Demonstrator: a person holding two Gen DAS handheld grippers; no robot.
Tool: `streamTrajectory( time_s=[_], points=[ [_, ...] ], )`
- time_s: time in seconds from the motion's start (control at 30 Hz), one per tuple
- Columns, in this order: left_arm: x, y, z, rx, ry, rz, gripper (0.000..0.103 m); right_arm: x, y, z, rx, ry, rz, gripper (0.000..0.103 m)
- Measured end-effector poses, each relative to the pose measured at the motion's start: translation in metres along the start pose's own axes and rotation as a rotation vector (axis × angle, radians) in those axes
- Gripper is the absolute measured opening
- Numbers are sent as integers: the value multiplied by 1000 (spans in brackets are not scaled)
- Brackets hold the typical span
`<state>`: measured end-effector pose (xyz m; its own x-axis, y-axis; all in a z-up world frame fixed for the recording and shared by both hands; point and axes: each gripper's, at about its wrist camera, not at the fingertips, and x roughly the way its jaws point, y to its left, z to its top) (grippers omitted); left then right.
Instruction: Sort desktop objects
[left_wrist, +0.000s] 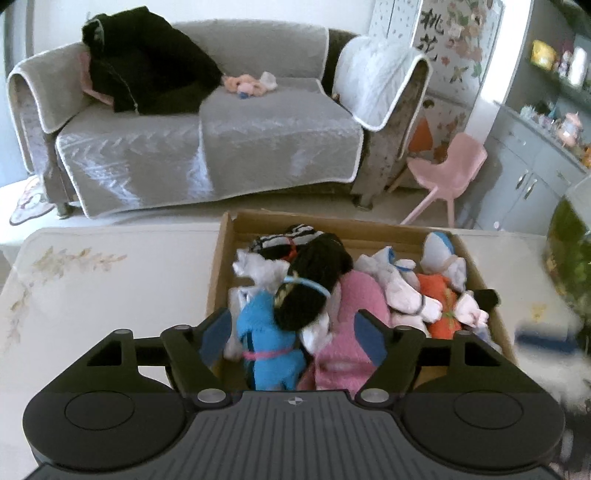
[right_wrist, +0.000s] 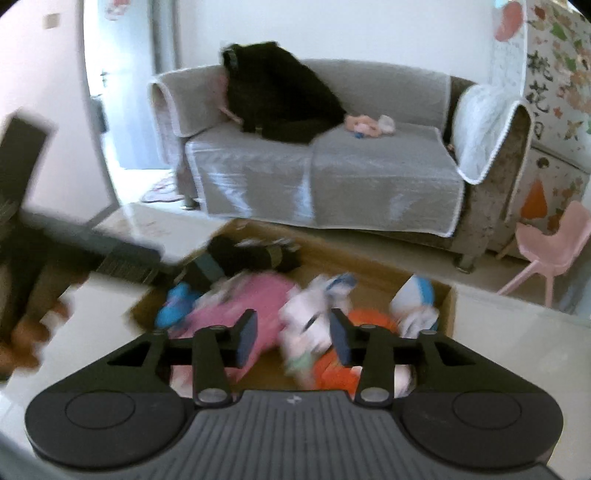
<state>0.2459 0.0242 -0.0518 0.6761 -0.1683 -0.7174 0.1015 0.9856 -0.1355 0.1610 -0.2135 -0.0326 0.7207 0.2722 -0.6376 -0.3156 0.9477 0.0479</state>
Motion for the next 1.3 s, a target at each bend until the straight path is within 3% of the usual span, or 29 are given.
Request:
streamTrajectory(
  time_s=[0.17, 0.3, 0.43, 0.53, 0.67, 0.7, 0.8, 1.03, 1.3],
  points=[
    [-34, -3, -27, -9, -21, -29, 83, -27, 41, -71, -4, 83, 87, 50],
    [-67, -11, -66, 7, -46, -4, 86, -37, 70, -111, -8, 112, 91, 52],
    [-94, -17, -116, 14, -59, 46, 95, -47, 79, -129, 10, 92, 66, 55],
    [-97, -24, -148, 57, -52, 116, 96, -52, 80, -132, 15, 65, 21, 69],
    [-99, -22, -173, 30, -13, 128, 96, -54, 77, -136, 18, 64, -44, 80],
    [-100, -22, -175, 20, -12, 131, 97, -56, 75, -137, 31, 59, -52, 81],
    [-103, -23, -180, -15, -14, 185, 102, -55, 67, -141, 74, 40, -87, 103],
    [-122, -33, -179, -6, -45, 214, 103, -53, 50, -131, 168, 24, -154, 102],
    [-146, -54, -141, -15, -120, 169, 103, -61, 47, -87, 164, -18, -222, 102]
  ],
)
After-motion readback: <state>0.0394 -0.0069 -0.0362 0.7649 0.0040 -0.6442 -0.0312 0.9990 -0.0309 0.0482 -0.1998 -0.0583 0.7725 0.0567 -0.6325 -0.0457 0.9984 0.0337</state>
